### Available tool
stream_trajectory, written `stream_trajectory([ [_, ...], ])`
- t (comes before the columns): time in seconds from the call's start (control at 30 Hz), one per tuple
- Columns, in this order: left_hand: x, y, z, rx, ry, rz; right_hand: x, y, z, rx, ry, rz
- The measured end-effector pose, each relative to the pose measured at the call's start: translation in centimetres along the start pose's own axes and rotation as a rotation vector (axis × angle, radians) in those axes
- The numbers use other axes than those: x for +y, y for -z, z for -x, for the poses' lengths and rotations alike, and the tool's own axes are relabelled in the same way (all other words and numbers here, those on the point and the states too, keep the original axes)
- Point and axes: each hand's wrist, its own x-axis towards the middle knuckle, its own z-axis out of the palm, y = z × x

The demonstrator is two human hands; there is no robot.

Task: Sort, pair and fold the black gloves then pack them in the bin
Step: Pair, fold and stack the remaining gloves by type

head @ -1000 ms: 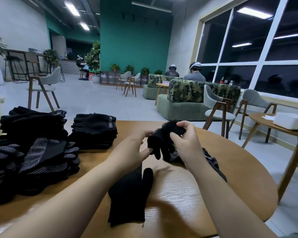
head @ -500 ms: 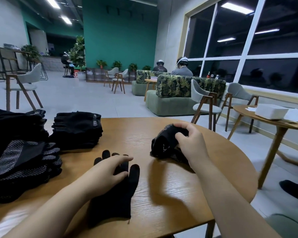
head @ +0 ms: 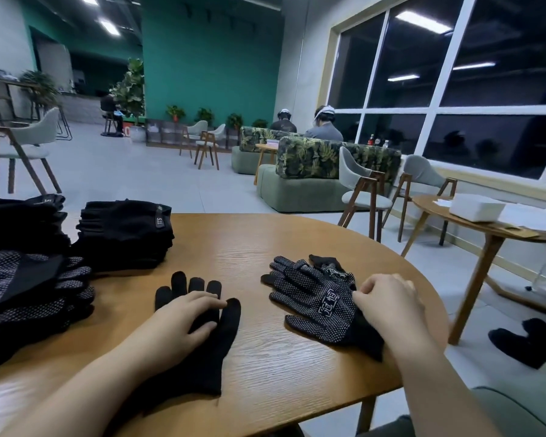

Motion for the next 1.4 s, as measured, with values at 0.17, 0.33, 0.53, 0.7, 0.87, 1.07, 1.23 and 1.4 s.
stream_trajectory([
  [0.17,-0.2,-0.5,0.2,-0.082,0.017,-0.116,-1.7,-2.5,-3.5,-0.025,0.028,-0.065],
  [0.33,-0.3,-0.6,0.2,-0.082,0.014,-0.148,-2.1,-4.9,-7.1,-0.119,-0.057,-0.152],
  [0.53,-0.4,-0.6,0.2,-0.083,0.01,-0.154,-2.1,-5.3,-9.0,-0.347,-0.098,-0.138],
  [0.7,-0.3,-0.5,0.4,-0.078,0.011,-0.139,-2.2,-4.6,-8.7,-0.31,-0.062,-0.412],
  [0.87,-0.4,-0.6,0.2,-0.101,0.014,-0.139,-2.7,-2.3,-7.5,-0.145,0.128,-0.56],
  [1.07,-0.4,-0.5,0.3,-0.107,0.005,-0.13,-4.3,0.4,-6.3,-0.04,0.31,-0.734],
  [1.23,0.1,-0.2,0.6,-0.038,-0.005,-0.107,-6.3,1.8,-5.1,-0.09,0.407,-0.825],
  [1.4,0.1,0.6,1.0,0.127,-0.032,0.114,-8.7,2.9,-3.1,-0.169,0.514,-0.856],
])
